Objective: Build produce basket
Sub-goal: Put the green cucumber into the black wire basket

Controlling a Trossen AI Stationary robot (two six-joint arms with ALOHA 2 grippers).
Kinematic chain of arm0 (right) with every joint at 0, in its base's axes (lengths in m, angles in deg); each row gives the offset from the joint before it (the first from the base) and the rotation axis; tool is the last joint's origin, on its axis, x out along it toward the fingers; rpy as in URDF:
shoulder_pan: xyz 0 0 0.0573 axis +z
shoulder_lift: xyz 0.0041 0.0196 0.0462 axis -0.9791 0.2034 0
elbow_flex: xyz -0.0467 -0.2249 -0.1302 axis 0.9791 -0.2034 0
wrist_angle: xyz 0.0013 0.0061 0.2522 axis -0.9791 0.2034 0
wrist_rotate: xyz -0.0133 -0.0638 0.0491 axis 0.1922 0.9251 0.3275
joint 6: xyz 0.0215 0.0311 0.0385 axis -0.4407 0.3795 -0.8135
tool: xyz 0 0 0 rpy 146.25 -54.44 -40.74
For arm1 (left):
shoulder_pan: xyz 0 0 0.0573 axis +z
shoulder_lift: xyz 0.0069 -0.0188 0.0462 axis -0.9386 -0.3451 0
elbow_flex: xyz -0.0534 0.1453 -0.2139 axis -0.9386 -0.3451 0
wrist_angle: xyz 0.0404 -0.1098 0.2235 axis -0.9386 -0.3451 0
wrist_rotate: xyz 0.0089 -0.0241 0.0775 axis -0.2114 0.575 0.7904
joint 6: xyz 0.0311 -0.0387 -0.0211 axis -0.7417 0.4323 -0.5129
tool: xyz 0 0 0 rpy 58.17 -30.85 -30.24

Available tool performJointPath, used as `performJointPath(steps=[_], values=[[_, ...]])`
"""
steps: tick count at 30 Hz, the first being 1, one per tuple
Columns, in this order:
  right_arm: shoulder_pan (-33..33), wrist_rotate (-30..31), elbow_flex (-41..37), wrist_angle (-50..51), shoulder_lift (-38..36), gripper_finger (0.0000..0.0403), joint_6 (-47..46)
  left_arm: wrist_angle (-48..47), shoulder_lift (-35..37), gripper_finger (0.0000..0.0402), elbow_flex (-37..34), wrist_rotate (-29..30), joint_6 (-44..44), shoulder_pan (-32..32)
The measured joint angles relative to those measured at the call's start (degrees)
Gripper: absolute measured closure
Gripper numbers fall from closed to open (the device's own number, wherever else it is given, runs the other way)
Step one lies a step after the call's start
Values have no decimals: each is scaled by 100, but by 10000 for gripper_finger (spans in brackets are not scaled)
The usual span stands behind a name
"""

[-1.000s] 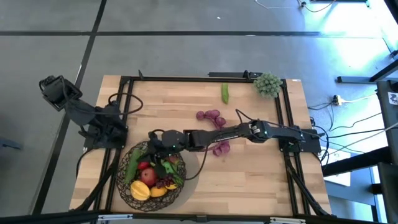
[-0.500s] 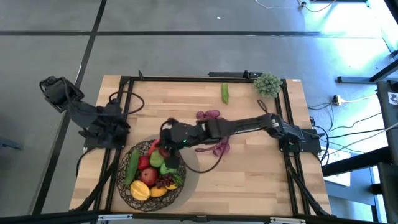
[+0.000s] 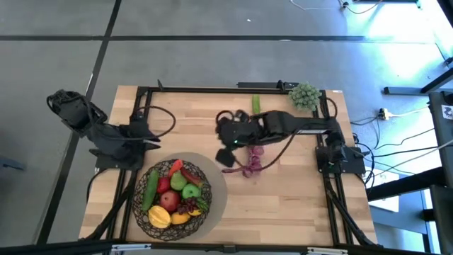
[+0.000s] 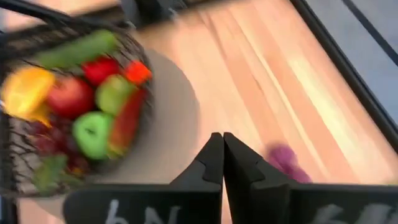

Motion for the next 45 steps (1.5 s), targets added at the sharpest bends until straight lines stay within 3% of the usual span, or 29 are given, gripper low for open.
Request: performJointPath(steps=[6, 11, 16, 21, 26, 29, 38, 45], values=[[-462, 83, 1, 1262, -389, 403, -475, 613, -279, 314, 0, 16, -147, 594], [-1172, -295, -3, 2001, -464, 403, -186, 1107, -492, 314, 0, 20, -174, 1340], [-1939, -737, -117, 2016, -454, 403, 403, 1125, -740, 314, 0, 17, -180, 2016], [-2613, -840, -117, 2037, -419, 397, 433, 1083, -823, 314, 0, -50, -361, 2528], [-3311, -1073, -114, 2039, -373, 363, 270, 1086, -818, 314, 0, -53, -671, 2966], [-3682, -1470, -123, 2043, -266, 333, 226, 1086, -822, 314, 0, -59, -920, 3227], [-4480, -1805, -125, 2040, 395, 238, -218, 1086, -820, 314, 0, -319, -1690, 3980], [-4853, -2639, -127, 2040, 1080, 202, -483, 1088, -820, 314, 0, -504, -1686, 4526]])
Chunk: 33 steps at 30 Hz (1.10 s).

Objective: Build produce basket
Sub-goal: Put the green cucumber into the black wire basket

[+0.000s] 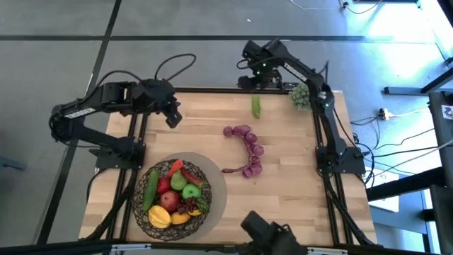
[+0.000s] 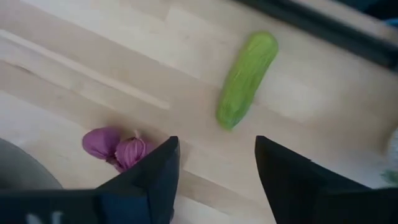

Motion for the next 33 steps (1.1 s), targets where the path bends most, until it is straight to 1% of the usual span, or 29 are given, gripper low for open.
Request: performJointPath(steps=[4, 8, 13, 17, 28, 33], values=[[-49, -61, -1, 0, 440, 201, -14, 0, 0, 314, 0, -67, 49, 193], [-125, -82, -1, 0, 841, 201, -274, 11, 0, 314, 0, -163, 57, 342], [-204, -300, -1, 0, 1317, 201, -117, 50, 0, 314, 0, -165, 205, 479], [-258, -55, -1, 0, 1584, 201, -136, 49, 0, 314, 0, -163, 210, 566], [-386, -24, -3, -5, 1863, 201, -102, 48, 0, 314, 0, -162, 215, 764], [-402, -37, -3, -255, 1863, 201, -103, 46, 0, 314, 0, -159, 208, 839]])
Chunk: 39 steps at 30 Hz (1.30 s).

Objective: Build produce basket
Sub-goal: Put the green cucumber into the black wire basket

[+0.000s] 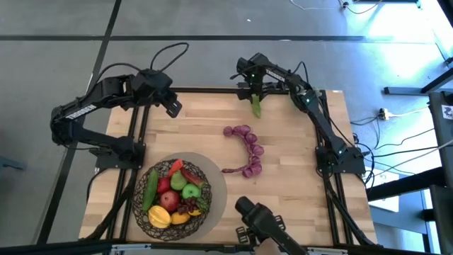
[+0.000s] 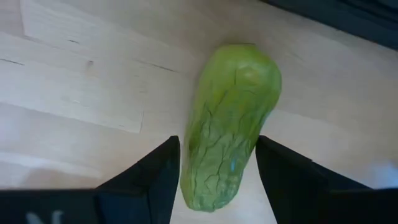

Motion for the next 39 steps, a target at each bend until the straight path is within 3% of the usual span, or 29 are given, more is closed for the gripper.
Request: performJointPath(steps=[7, 16, 23, 39], values=[[-23, -11, 0, -204, 79, 201, 36, -3, 0, 314, 0, -2, -2, 26], [-23, 74, 0, -235, 313, 206, 1113, -10, 0, 314, 0, -2, -4, 21], [-7, 124, 2, -205, 319, 296, 1383, -10, 0, 314, 0, -4, -2, 21], [64, -601, 109, 42, 32, 296, 1668, -56, 0, 314, 0, -6, -5, 21]])
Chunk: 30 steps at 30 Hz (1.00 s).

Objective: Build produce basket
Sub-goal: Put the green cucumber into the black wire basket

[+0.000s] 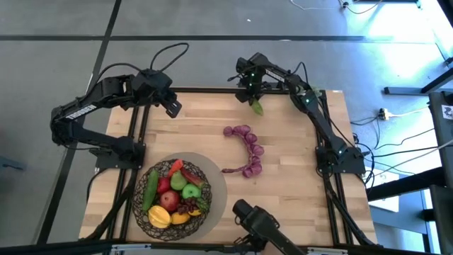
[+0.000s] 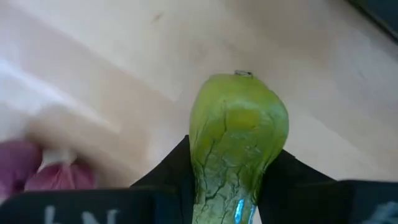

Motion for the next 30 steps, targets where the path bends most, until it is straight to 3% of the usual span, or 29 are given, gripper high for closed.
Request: performJointPath(steps=[11, 19, 30], values=[[392, -334, 13, 207, -683, 296, 211, -52, 0, 314, 0, -171, -6, 0], [1202, -451, 13, 12, -1393, 296, 546, -347, 0, 314, 0, -676, -648, 0], [2559, -57, 24, -1294, -2089, 296, 1044, -233, -277, 314, -5, -1607, -3953, 0]])
